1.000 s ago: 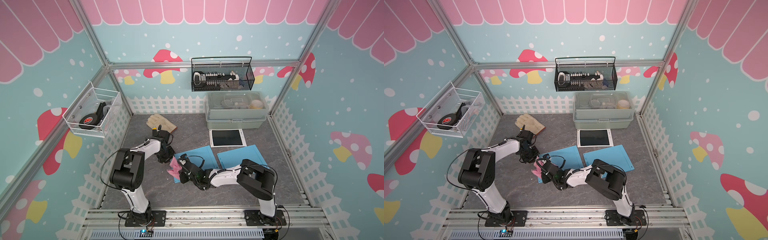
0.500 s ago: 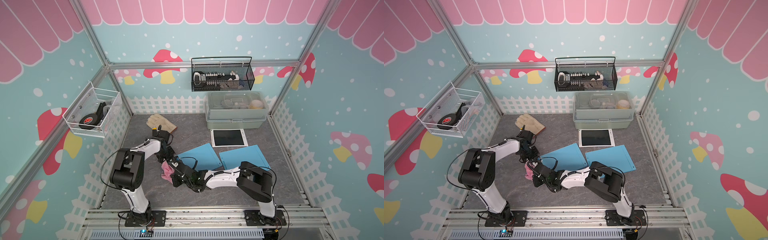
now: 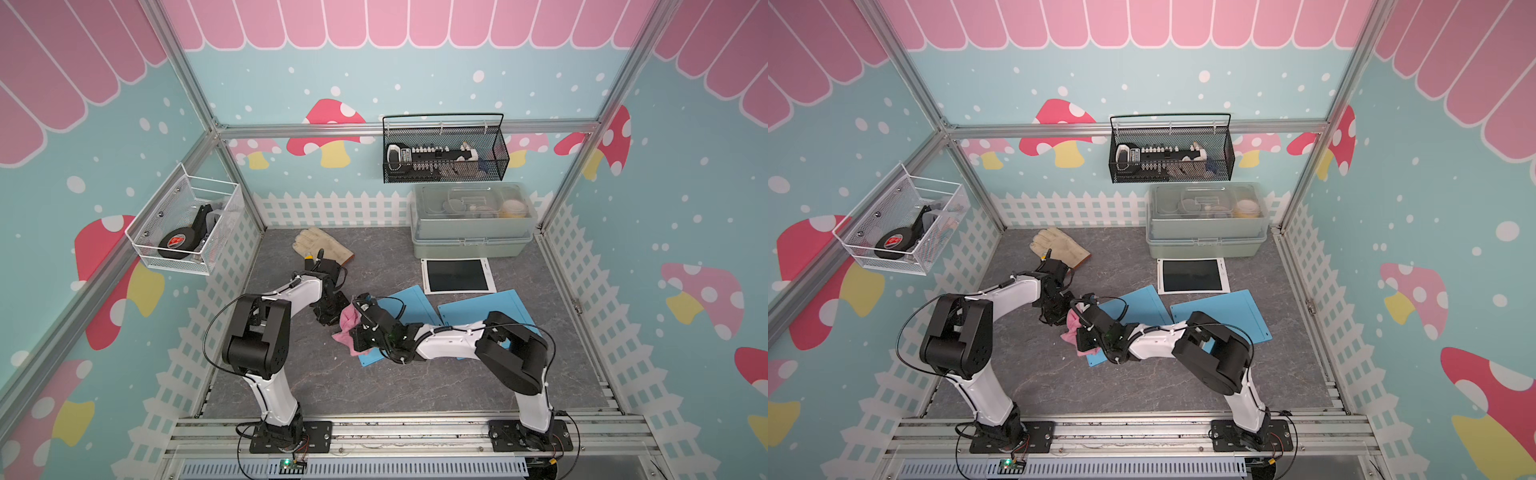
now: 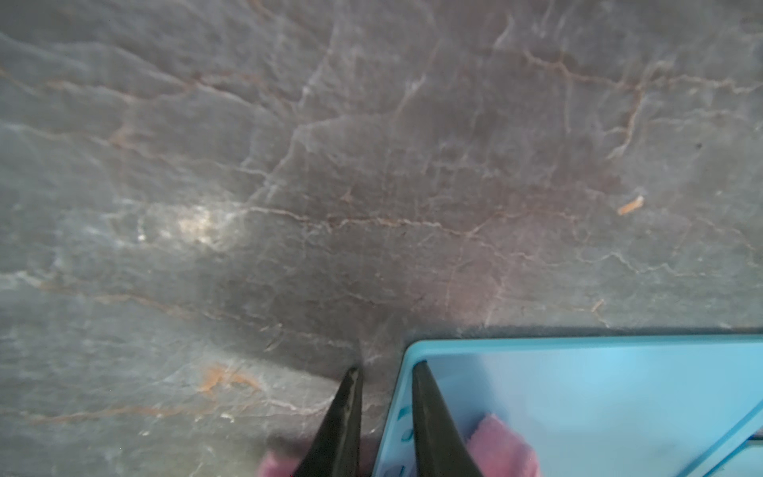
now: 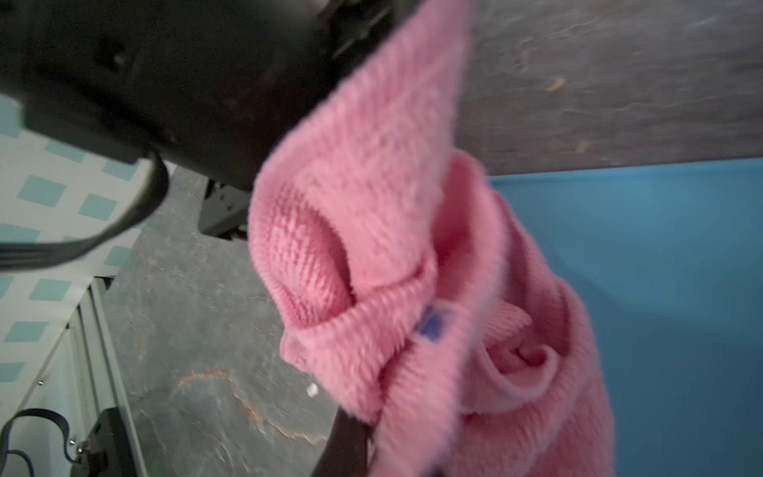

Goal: Wipe the drawing tablet
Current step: Wipe the dirt from the drawing tablet, then move the drawing tablet to the center of the board, then place the cleaning item at the center of the board.

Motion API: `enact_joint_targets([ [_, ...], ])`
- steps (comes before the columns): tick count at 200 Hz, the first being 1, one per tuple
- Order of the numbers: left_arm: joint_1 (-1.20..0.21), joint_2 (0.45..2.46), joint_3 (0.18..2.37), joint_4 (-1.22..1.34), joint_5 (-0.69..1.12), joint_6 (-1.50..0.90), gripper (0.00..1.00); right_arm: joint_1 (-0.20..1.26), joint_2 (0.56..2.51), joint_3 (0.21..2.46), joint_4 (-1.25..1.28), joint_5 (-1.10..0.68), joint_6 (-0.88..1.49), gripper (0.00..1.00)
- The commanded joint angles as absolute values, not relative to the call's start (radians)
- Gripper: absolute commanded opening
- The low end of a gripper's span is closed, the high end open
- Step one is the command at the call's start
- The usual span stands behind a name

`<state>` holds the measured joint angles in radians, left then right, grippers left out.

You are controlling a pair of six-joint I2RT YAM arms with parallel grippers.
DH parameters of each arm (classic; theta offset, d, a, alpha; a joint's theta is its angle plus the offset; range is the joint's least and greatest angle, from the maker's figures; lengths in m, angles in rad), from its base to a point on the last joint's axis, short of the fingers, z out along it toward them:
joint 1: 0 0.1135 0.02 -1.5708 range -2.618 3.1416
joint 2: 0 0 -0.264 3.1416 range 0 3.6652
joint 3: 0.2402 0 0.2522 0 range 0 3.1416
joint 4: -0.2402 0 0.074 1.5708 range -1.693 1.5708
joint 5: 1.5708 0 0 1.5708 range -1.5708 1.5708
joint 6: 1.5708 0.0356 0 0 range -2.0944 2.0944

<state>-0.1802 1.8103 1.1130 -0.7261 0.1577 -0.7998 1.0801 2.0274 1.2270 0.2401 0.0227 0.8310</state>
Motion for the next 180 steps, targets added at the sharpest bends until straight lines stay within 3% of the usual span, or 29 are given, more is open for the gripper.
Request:
enact_joint_targets([
  [1, -0.187, 1.879, 1.084, -0.731, 0.158, -0.783, 0.23, 1.006, 2.06, 1.238, 0.216, 0.038, 0.897, 0.0],
  [38, -0.183, 1.882, 1.083, -0.734, 0.153, -0.782, 0.23, 0.859, 1.907, 1.062, 0.138, 0.101, 0.809, 0.0],
  [65, -0.179, 1.885, 1.087, -0.753, 0.13, -0.784, 0.22, 0.858, 1.8, 1.055, -0.007, 0.105, 0.723, 0.0],
  [89, -0.167, 1.88, 1.105, -0.797, 0.078, -0.79, 0.2, 0.858, 1.63, 0.975, -0.106, 0.249, 0.73, 0.0],
  [117, -0.127, 1.856, 1.121, -0.831, 0.02, -0.792, 0.2, 0.824, 1.443, 1.004, -0.466, 0.485, 0.753, 0.0],
  [149, -0.101, 1.831, 1.187, -0.885, -0.057, -0.76, 0.2, 0.725, 1.296, 1.036, -0.807, 0.576, 0.811, 0.0],
  [180, -0.115, 1.763, 1.236, -0.933, -0.102, -0.782, 0.35, 0.598, 1.189, 0.957, -1.027, 0.564, 0.906, 0.0],
])
